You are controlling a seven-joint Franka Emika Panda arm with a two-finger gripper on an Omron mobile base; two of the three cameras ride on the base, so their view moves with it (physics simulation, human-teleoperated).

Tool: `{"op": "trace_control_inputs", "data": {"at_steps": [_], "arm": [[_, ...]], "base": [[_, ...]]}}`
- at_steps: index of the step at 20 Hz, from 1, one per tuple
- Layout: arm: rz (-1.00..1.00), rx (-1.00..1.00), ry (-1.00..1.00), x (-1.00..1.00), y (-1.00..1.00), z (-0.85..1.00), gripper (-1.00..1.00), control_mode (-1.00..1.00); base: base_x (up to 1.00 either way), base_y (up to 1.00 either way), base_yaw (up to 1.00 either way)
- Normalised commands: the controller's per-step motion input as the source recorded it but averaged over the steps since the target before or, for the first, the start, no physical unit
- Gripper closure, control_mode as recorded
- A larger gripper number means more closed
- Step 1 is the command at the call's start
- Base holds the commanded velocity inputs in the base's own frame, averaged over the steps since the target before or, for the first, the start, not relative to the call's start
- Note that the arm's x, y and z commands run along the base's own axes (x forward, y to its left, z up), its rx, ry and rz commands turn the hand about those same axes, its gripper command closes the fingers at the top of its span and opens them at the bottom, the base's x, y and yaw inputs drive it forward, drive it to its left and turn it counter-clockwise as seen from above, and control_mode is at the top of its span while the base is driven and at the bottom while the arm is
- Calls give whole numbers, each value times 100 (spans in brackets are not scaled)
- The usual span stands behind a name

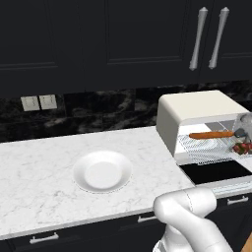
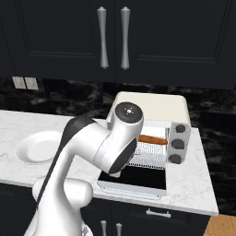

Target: Pick up the kebab skewer and baguette bread, and place them inside the toaster oven. Close the toaster oven door and start by setting the timer.

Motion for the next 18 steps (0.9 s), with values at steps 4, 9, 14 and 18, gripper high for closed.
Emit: {"op": "trace_control_inputs", "data": {"at_steps": [4,9,14,18], "arm": [[-1,-6,0,46,-2,-34,100,-100],[-4,-10,0,41,-2,-33,100,-100],[0,-4,0,31,-12,-10,100,-100],[0,0,0,21,-11,-2,100,-100]], "base": [[0,0,0],[0,0,0],[0,0,0],[0,0,0]]}}
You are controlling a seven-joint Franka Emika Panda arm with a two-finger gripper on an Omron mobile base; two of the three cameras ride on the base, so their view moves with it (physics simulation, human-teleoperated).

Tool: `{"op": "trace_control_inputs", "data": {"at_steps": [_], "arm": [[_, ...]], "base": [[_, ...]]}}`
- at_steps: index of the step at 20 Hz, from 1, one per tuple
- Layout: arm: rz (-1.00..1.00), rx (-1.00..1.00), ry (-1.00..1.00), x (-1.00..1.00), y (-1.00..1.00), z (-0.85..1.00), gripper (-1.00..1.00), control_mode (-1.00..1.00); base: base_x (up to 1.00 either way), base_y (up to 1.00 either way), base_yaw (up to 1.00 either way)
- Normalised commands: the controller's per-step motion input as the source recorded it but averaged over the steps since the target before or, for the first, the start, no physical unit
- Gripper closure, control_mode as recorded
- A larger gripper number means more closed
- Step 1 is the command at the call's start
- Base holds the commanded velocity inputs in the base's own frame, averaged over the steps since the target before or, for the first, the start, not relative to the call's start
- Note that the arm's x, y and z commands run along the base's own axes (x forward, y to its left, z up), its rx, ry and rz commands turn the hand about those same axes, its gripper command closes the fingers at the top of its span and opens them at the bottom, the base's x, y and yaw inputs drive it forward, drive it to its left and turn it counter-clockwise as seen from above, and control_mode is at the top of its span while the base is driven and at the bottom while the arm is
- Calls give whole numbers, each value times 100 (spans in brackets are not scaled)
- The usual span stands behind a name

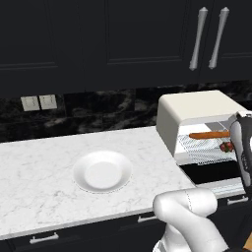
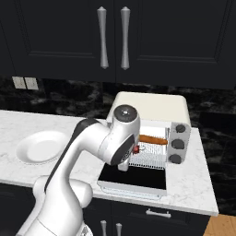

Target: Pick up the kebab skewer and baguette bread, and place them inside the toaster oven. Close the toaster oven door and start by setting the timer.

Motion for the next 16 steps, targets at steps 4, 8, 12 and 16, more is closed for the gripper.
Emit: {"op": "trace_control_inputs", "data": {"at_steps": [4,8,12,16], "arm": [[0,0,0,44,-1,-1,100,-100],[0,0,0,44,0,-8,100,-100],[1,0,0,41,0,-15,100,-100],[1,0,0,36,0,-30,100,-100]], "base": [[0,0,0],[0,0,0],[0,0,0],[0,0,0]]}}
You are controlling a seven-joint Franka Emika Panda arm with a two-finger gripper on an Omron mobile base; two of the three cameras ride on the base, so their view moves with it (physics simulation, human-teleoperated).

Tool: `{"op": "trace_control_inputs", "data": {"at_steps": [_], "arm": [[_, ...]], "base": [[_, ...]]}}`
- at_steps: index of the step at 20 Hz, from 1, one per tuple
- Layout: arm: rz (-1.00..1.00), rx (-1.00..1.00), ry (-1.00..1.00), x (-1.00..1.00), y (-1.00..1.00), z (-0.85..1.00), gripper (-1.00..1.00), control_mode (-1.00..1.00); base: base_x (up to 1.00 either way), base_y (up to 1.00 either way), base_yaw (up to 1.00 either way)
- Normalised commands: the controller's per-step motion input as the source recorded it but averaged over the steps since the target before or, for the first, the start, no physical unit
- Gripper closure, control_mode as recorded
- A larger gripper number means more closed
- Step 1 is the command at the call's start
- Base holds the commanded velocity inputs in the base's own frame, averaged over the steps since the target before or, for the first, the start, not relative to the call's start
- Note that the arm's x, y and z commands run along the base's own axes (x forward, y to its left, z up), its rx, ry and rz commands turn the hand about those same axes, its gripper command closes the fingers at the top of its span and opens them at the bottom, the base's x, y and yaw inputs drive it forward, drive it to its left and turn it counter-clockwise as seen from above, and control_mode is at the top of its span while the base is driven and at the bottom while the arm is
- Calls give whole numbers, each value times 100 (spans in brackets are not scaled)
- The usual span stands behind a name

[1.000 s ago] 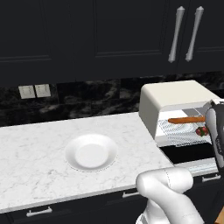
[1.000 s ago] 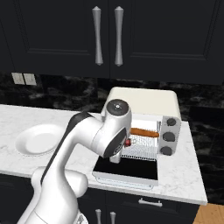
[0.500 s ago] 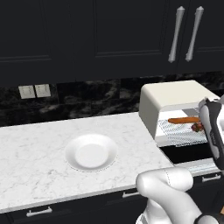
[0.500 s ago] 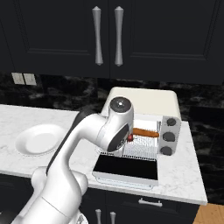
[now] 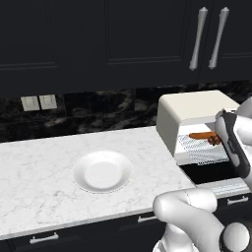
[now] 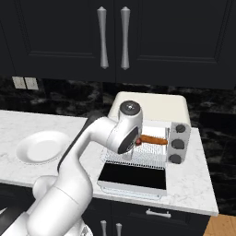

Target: Pick up the kebab skewer and baguette bread, and place them inside the toaster oven. Close the toaster oven door and start by setting the timer.

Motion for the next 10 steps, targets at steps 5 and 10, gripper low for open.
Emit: {"op": "trace_control_inputs", "data": {"at_steps": [5,10], "arm": [[4,0,0,27,-2,-39,100,-100],[4,0,0,26,-14,-27,100,-100]], "base": [[0,0,0],[0,0,0]]}}
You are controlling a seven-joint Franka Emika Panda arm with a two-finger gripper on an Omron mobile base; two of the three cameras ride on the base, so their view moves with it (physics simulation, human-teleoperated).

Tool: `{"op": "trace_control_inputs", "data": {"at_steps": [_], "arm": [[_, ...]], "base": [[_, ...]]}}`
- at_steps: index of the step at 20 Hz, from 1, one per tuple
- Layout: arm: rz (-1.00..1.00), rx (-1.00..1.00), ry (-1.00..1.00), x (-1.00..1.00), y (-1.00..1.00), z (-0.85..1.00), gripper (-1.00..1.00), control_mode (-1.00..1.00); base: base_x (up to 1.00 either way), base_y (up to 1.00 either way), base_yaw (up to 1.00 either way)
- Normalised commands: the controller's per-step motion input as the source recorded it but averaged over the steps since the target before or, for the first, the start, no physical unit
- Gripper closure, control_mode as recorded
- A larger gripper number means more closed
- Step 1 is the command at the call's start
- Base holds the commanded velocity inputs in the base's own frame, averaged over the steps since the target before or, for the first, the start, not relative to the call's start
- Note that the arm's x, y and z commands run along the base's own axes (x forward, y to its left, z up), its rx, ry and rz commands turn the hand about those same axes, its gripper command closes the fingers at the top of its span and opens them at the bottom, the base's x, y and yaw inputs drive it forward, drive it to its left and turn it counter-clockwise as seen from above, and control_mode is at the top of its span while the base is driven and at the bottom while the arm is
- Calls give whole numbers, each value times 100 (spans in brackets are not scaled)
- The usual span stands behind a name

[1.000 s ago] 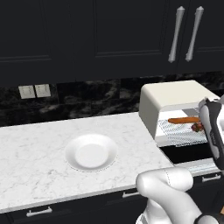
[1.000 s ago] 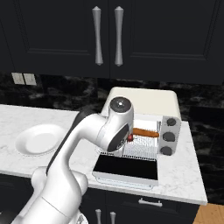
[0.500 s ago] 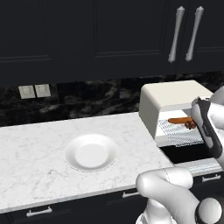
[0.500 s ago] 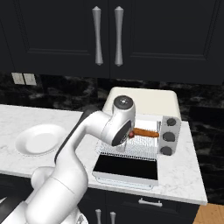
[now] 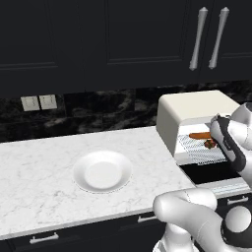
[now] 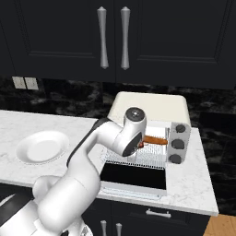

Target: Pick up the kebab skewer and baguette bread, and place them inside the toaster oven. Close the toaster oven door and start by setting the timer.

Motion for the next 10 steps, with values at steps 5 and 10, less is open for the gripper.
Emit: {"op": "trace_control_inputs", "data": {"at_steps": [5,10], "arm": [[2,0,0,31,-16,-12,100,-100],[0,0,3,31,-1,-1,100,-100]], "base": [[0,0,0],[0,0,0]]}}
